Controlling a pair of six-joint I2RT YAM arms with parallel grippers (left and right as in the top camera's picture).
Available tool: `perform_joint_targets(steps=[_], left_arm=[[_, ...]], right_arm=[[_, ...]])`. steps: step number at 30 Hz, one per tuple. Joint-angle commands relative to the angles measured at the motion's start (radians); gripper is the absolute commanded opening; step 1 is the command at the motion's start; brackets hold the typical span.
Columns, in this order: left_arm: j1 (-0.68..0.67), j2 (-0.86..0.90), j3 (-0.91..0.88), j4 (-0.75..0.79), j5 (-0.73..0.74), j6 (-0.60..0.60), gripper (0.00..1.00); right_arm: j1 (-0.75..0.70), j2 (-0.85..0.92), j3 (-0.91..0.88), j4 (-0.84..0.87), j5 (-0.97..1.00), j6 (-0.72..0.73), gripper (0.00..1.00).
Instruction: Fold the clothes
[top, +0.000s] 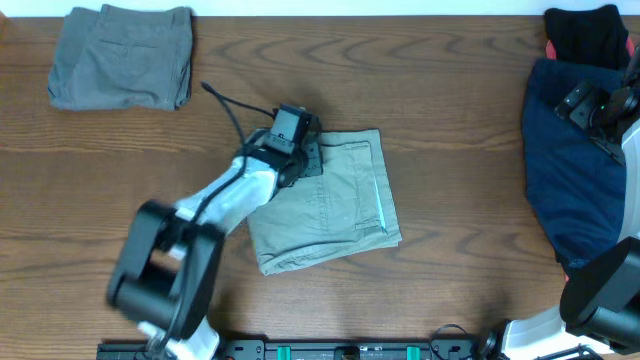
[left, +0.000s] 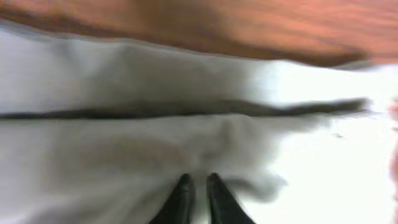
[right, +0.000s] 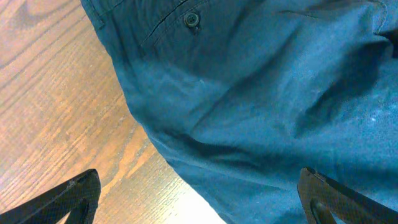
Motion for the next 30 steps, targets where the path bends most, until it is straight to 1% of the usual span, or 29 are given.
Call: perform_joint_targets(steps=[1, 2, 3, 4, 5, 6, 7, 8, 9, 11, 15, 19, 21, 23, 30], left_arm=[[0.002, -0.188, 0.002, -0.054, -0.005, 0.039, 0.4], [0.002, -0.232, 0.002, -0.083, -0.005, 0.061, 0.47], [0.002, -0.274, 0.002, -0.118, -0.005, 0.084, 0.57], [0.002, -0.315, 0.002, -0.157, -0.005, 0.107, 0.63], [0.003, -0.36, 0.002, -0.207, -0.01, 0.135, 0.71], [0.006, -0.396, 0.002, -0.253, -0.025, 0.146, 0.86], [0.011, -0.433, 0.002, -0.31, -0.057, 0.146, 0.95], [0.017, -0.462, 0.002, -0.364, -0.087, 0.146, 0.98], [0.027, -0.49, 0.002, -0.425, -0.122, 0.146, 1.0], [0.051, -0.524, 0.002, -0.521, -0.157, 0.145, 0.98], [0.117, -0.527, -0.003, -0.668, -0.158, 0.127, 0.98], [0.167, -0.493, -0.031, -0.7, -0.134, 0.127, 0.98], [0.198, -0.468, -0.054, -0.687, -0.098, 0.128, 0.98], [0.235, -0.432, -0.075, -0.672, -0.036, 0.153, 0.98], [0.334, -0.246, -0.095, -0.616, 0.295, 0.319, 0.98]], right_arm=[[0.006, 0.009, 0.012, -0.001, 0.014, -0.012, 0.99], [0.006, 0.009, 0.012, -0.001, 0.014, -0.012, 0.99], [0.006, 0.009, 0.012, -0.001, 0.014, -0.012, 0.99], [0.006, 0.009, 0.012, -0.001, 0.014, -0.012, 0.99], [0.006, 0.009, 0.012, -0.001, 0.014, -0.012, 0.99], [0.006, 0.009, 0.012, -0.001, 0.014, -0.012, 0.99], [0.006, 0.009, 0.012, -0.001, 0.014, -0.012, 0.99], [0.006, 0.009, 0.012, -0.001, 0.014, -0.012, 0.99], [0.006, 0.009, 0.012, -0.001, 0.014, -0.012, 0.99], [0.006, 0.009, 0.012, -0.001, 0.014, -0.012, 0.99], [0.006, 0.009, 0.012, -0.001, 0.014, -0.012, 0.99], [0.006, 0.009, 0.012, -0.001, 0.014, -0.012, 0.99], [0.006, 0.009, 0.012, -0.001, 0.014, -0.012, 0.99], [0.006, 0.009, 0.012, -0.001, 0.014, -0.012, 0.99], [0.006, 0.009, 0.012, -0.001, 0.014, -0.012, 0.99]])
